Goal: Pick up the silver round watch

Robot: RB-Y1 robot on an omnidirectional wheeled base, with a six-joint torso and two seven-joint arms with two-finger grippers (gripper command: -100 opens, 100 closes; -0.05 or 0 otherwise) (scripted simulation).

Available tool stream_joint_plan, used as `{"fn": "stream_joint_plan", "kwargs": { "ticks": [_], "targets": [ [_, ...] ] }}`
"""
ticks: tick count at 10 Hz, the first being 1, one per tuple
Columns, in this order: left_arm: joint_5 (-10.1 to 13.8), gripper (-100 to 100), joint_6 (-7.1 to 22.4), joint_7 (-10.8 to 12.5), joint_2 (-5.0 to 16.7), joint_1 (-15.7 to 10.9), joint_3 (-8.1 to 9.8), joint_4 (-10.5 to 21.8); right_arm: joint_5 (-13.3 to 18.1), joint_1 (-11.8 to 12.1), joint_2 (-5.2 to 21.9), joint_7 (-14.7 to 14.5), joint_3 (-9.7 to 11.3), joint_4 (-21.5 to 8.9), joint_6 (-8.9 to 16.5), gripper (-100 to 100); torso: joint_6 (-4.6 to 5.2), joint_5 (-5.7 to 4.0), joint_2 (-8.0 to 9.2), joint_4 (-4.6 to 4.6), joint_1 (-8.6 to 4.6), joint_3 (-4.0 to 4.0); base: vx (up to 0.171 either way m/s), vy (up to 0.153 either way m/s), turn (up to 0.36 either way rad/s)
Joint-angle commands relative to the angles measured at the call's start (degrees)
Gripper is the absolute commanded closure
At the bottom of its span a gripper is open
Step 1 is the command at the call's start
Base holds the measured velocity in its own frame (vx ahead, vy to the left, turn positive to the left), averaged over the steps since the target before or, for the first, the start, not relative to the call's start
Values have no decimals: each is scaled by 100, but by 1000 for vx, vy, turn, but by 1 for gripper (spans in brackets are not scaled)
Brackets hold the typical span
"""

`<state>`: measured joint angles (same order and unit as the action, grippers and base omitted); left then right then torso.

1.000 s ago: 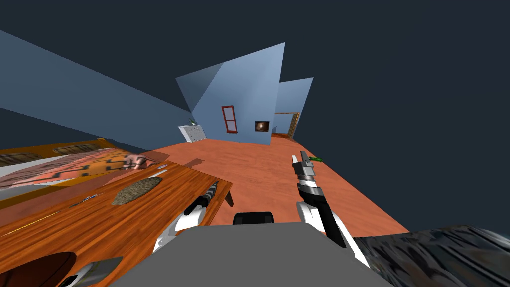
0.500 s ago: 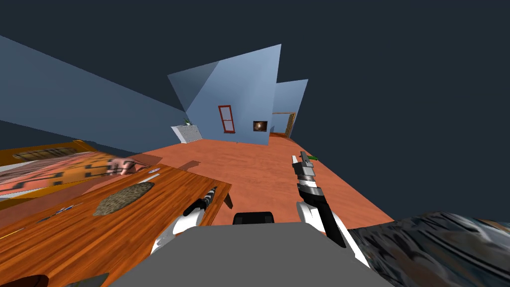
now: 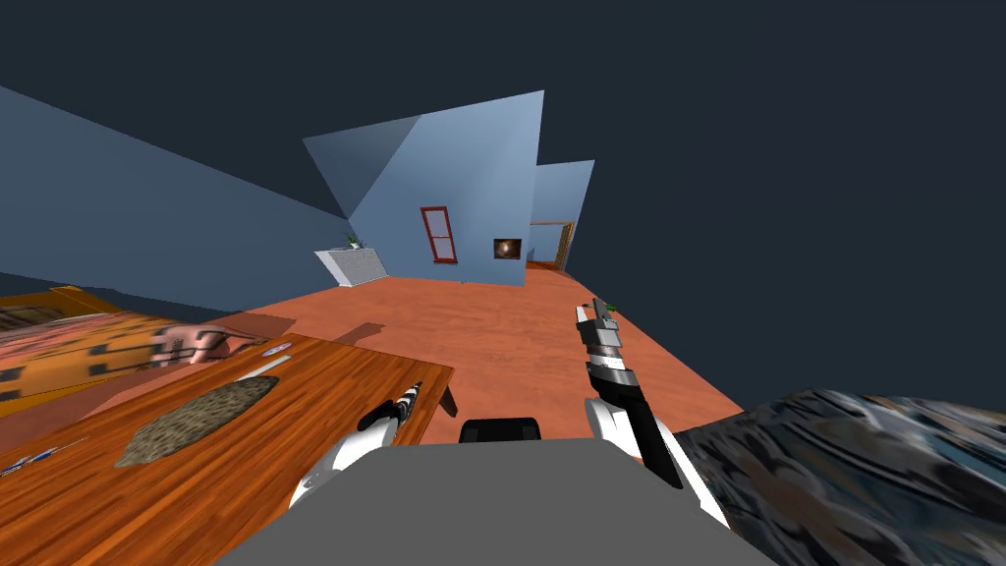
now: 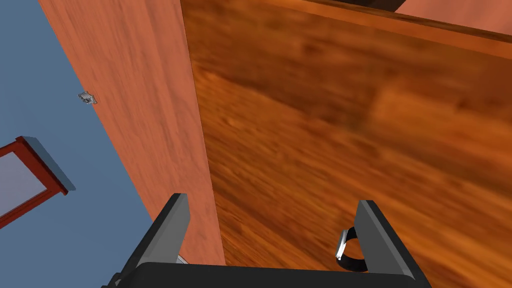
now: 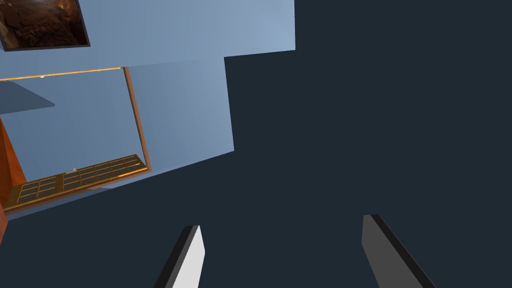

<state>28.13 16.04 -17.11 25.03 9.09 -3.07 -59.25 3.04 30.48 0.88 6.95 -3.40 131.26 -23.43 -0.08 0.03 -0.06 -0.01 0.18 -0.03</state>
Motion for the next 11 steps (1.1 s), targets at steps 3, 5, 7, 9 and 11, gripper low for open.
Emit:
{"fn": "stream_joint_plan", "kwargs": {
  "ticks": [3, 5, 7, 9, 11],
  "targets": [
    [185, -100, 110, -91, 84, -120, -97, 448, 0, -1, 0, 0, 0, 0, 0, 0, 3, -1, 3, 1, -6, 2, 1, 23, -57],
    [390, -100, 349, -225, 185, -233, -181, 875, 0, 0, 0, 0, 0, 0, 0, 0, 2, 0, 2, 1, 0, 1, 8, 53, -132],
    [481, -100, 453, -288, 237, -285, -221, 1076, 0, 0, 0, 0, 0, 0, 0, 0, 0, 1, 0, 0, 5, 0, 10, 46, -72],
    [566, -100, 547, -346, 290, -333, -257, 1368, 0, 0, 0, 0, 0, 0, 0, 0, -1, 0, 0, 0, -2, 0, 5, 35, -62],
    [709, -100, 702, -447, 399, -422, -320, 1708, 0, 0, 0, 0, 0, 0, 0, 0, 2, 1, -3, 0, 8, -1, 18, 75, -135]
  ]
}}
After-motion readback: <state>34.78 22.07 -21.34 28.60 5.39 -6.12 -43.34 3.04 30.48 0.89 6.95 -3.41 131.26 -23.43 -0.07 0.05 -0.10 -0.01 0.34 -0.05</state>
